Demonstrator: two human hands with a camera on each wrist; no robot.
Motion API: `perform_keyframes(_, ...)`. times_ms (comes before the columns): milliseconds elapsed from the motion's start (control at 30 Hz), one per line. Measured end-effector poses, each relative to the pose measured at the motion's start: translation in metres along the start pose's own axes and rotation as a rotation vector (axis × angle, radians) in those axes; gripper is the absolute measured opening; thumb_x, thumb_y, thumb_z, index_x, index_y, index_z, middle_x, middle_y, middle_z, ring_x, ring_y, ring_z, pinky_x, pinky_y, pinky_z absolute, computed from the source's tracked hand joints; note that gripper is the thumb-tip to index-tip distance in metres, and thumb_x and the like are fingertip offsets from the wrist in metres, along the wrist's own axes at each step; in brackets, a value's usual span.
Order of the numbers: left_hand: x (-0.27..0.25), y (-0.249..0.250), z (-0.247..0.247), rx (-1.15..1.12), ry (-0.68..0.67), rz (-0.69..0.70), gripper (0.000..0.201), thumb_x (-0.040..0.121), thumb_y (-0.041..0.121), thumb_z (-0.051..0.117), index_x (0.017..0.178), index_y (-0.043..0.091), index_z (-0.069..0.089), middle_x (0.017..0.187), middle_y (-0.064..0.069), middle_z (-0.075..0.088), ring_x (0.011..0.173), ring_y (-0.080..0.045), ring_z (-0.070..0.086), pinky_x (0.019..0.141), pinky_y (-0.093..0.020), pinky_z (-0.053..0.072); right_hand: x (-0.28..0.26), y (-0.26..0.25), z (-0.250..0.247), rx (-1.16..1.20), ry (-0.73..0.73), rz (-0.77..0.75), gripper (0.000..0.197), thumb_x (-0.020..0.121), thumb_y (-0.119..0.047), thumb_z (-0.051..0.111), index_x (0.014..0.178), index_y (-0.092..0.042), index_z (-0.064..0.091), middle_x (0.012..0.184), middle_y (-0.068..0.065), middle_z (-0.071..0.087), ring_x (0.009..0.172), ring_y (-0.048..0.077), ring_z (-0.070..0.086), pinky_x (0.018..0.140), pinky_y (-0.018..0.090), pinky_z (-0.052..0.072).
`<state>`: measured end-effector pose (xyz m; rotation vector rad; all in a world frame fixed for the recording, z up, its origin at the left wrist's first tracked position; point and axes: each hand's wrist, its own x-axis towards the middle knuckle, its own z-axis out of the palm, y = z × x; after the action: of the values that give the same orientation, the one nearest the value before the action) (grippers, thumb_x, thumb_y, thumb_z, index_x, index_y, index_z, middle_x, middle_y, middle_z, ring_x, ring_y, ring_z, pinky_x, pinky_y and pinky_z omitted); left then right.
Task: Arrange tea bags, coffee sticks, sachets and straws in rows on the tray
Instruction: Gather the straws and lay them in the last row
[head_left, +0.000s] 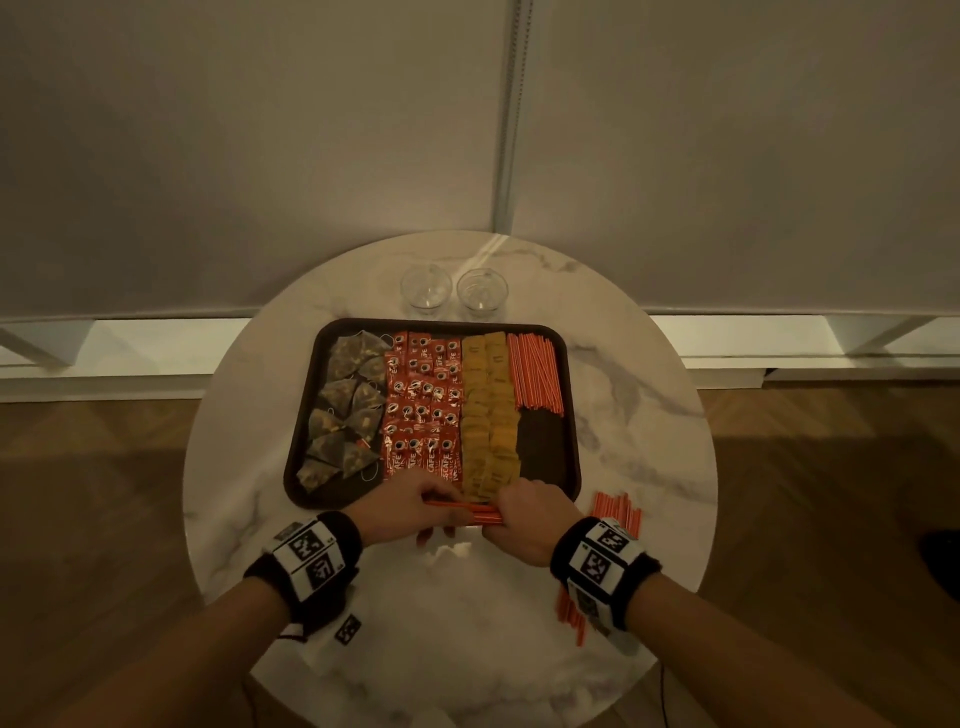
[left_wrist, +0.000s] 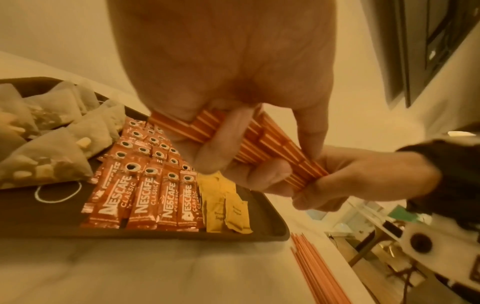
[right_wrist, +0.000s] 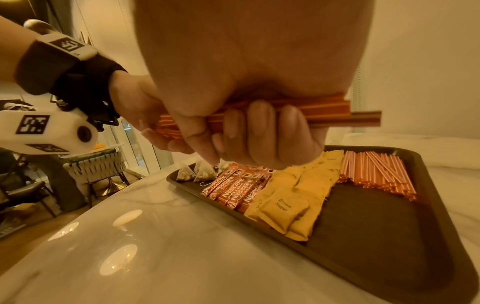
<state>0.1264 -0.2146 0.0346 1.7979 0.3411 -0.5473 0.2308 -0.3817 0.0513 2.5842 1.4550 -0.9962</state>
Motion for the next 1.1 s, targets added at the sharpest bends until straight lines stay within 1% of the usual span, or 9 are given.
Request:
perform_keyframes(133, 0.008, -0.001, 0.007, 0.054, -0.034, -0.009, 0.019, 0.090, 0.032, 0.068, 0.091, 0.015, 0.075, 0.070, 0.005, 0.070, 0.048, -0.004, 0.052, 0.050, -0.019, 0.044, 0.004, -0.010, -0.002, -0.047, -0.038, 0.030, 0.021, 0.090, -0.034, 0.052, 0.081, -0.017, 0.058, 0.079, 0.001, 0.055, 0.070, 0.022, 0.055, 0.069, 0.033, 0.050)
perform_keyframes(333, 0.016, -0.001, 0.001, 0.059, -0.008, 0.049, 0.026, 0.088, 0.033, 0.069, 0.081, 0.009, 0.075, 0.064, 0.003, 0.064, 0.049, -0.003, 0.050, 0.049, -0.016, 0.040, 0.008, -0.012, -0.012, -0.087, 0.022, 0.037, 0.020, 0.089, -0.034, 0.056, 0.091, -0.015, 0.062, 0.092, 0.006, 0.062, 0.080, 0.026, 0.063, 0.064, 0.030, 0.043)
perform_keyframes(533, -0.001, 0.000, -0.013, 0.086, -0.053, 0.062, 0.024, 0.088, 0.032, 0.069, 0.104, 0.014, 0.074, 0.074, 0.007, 0.069, 0.056, -0.003, 0.058, 0.052, -0.017, 0.046, 0.006, -0.023, -0.020, -0.043, 0.011, -0.031, 0.018, 0.094, -0.030, 0.049, 0.094, -0.015, 0.059, 0.091, 0.005, 0.056, 0.086, 0.029, 0.062, 0.067, 0.030, 0.041)
perform_keyframes(633, -0.010, -0.004, -0.033, 0.064, -0.020, 0.003, 0.046, 0.081, 0.057, 0.066, 0.104, 0.018, 0.072, 0.083, 0.000, 0.072, 0.066, -0.011, 0.066, 0.058, -0.022, 0.053, 0.011, -0.017, -0.018, 0.135, -0.056, 0.043, 0.016, 0.094, -0.035, 0.049, 0.084, -0.023, 0.050, 0.083, -0.004, 0.054, 0.072, 0.019, 0.056, 0.068, 0.029, 0.045)
perform_keyframes(700, -0.011, -0.005, -0.044, -0.139, 0.084, -0.085, 0.069, 0.073, 0.075, 0.059, 0.100, 0.012, 0.071, 0.087, -0.006, 0.075, 0.068, -0.018, 0.069, 0.058, -0.025, 0.054, 0.020, -0.011, -0.018, 0.246, -0.111, 0.089, 0.019, 0.088, -0.041, 0.053, 0.093, -0.023, 0.056, 0.088, -0.005, 0.062, 0.075, 0.017, 0.061, 0.074, 0.032, 0.054)
perform_keyframes(800, -0.005, 0.006, -0.036, -0.442, 0.184, -0.153, 0.057, 0.092, 0.055, 0.049, 0.102, 0.002, 0.066, 0.090, -0.012, 0.075, 0.063, -0.023, 0.069, 0.051, -0.024, 0.054, 0.033, -0.006, -0.017, 0.337, -0.144, 0.091, 0.038, 0.078, -0.051, 0.059, 0.108, -0.027, 0.058, 0.097, -0.002, 0.065, 0.082, 0.018, 0.065, 0.080, 0.039, 0.058)
perform_keyframes(967, 0.007, 0.034, -0.003, -0.305, 0.366, 0.012, 0.030, 0.095, 0.030, 0.058, 0.088, 0.005, 0.072, 0.075, -0.002, 0.071, 0.050, -0.008, 0.061, 0.043, -0.020, 0.046, 0.027, -0.002, -0.027, 0.457, -0.122, 0.188, 0.041, 0.074, -0.043, 0.069, 0.109, -0.024, 0.061, 0.099, 0.000, 0.066, 0.083, 0.015, 0.065, 0.081, 0.034, 0.057)
perform_keyframes(1033, 0.007, 0.039, 0.008, -0.229, 0.350, 0.088, 0.018, 0.090, 0.024, 0.066, 0.086, 0.009, 0.075, 0.071, 0.003, 0.070, 0.049, -0.002, 0.058, 0.044, -0.017, 0.043, 0.018, 0.000, -0.029, 0.519, -0.178, 0.177, 0.028, 0.081, -0.028, 0.068, 0.107, -0.022, 0.060, 0.089, 0.001, 0.063, 0.071, 0.013, 0.059, 0.067, 0.028, 0.054)
perform_keyframes(1100, 0.006, 0.041, 0.019, -0.223, 0.290, 0.122, 0.006, 0.084, 0.018, 0.074, 0.085, 0.013, 0.077, 0.070, 0.003, 0.072, 0.046, -0.003, 0.057, 0.041, -0.019, 0.042, 0.008, 0.000, -0.030, 0.643, -0.281, 0.185, 0.019, 0.082, -0.020, 0.067, 0.100, -0.018, 0.061, 0.072, 0.003, 0.054, 0.053, 0.012, 0.047, 0.047, 0.024, 0.041)
